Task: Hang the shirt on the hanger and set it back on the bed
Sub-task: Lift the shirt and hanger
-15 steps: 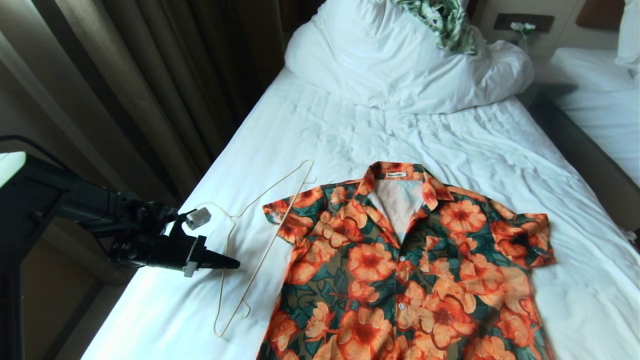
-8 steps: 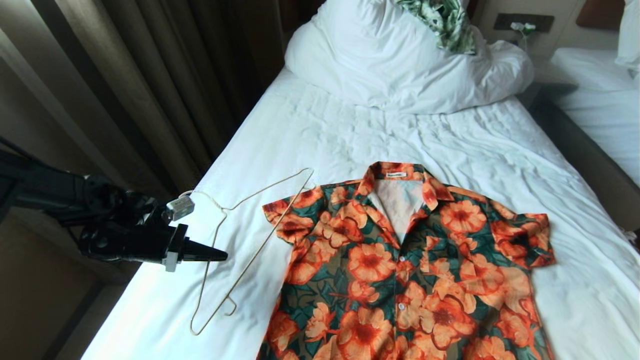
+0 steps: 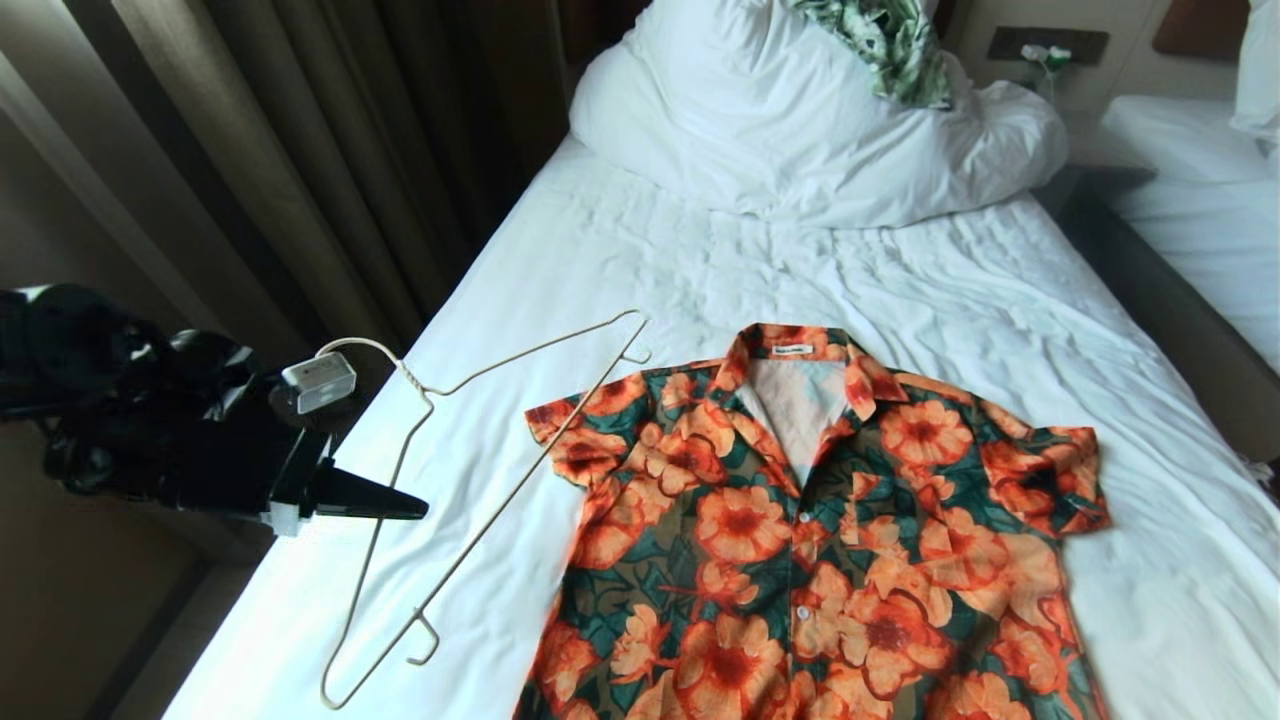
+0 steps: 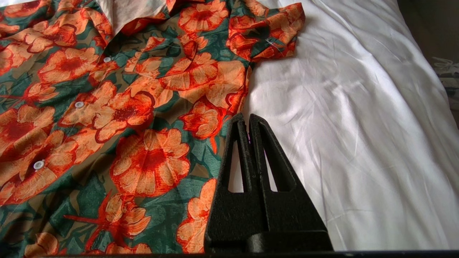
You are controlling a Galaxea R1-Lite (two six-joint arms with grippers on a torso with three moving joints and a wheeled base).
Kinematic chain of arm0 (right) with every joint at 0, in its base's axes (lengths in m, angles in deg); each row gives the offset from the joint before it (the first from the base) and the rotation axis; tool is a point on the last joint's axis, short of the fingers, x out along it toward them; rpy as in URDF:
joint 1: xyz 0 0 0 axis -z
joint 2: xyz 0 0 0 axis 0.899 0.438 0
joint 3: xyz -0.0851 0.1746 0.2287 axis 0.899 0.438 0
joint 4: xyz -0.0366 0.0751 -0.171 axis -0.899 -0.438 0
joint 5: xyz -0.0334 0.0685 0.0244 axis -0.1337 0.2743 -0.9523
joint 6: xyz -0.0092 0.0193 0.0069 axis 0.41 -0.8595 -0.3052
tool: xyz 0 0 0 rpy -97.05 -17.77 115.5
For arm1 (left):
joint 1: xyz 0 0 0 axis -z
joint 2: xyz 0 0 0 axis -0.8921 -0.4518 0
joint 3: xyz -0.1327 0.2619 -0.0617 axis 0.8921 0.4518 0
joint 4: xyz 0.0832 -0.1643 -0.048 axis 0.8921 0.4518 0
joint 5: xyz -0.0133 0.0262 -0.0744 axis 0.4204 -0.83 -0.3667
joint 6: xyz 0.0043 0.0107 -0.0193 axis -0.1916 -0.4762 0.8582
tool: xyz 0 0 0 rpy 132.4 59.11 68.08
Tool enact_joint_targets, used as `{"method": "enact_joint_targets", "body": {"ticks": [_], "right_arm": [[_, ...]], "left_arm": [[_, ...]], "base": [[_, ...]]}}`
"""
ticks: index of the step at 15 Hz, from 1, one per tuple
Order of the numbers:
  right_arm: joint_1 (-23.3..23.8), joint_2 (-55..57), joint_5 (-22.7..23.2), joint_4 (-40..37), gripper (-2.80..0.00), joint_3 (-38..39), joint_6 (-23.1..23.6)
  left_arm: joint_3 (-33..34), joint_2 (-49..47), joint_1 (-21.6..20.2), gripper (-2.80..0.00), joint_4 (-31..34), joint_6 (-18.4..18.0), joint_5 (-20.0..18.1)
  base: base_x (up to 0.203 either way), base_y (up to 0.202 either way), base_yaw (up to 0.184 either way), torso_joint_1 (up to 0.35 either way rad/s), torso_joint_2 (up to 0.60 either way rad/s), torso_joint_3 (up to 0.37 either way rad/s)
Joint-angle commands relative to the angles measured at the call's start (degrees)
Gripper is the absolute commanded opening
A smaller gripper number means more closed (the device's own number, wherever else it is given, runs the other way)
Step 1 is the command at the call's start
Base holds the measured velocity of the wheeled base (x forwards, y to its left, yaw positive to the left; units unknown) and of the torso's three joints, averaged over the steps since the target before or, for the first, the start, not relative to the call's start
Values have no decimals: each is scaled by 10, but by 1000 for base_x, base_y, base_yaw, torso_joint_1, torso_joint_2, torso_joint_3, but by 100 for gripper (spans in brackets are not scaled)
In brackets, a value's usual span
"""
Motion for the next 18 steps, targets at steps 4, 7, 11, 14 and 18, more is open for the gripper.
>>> {"method": "enact_joint_targets", "body": {"ticks": [4, 7, 11, 14, 18], "right_arm": [[0, 0, 0, 0, -280, 0, 0], [0, 0, 0, 0, -280, 0, 0], [0, 0, 0, 0, -280, 0, 0], [0, 0, 0, 0, -280, 0, 0], [0, 0, 0, 0, -280, 0, 0]], "left_arm": [[45, 126, 52, -280, 4, 0, 30], [74, 182, 114, -280, 4, 5, 94], [77, 223, 142, -280, 3, 18, 99], [75, 244, 177, -280, -15, 65, 99], [82, 265, 237, -280, -61, 156, 144]], "base": [[0, 0, 0, 0, 0, 0], [0, 0, 0, 0, 0, 0], [0, 0, 0, 0, 0, 0], [0, 0, 0, 0, 0, 0], [0, 0, 0, 0, 0, 0]]}}
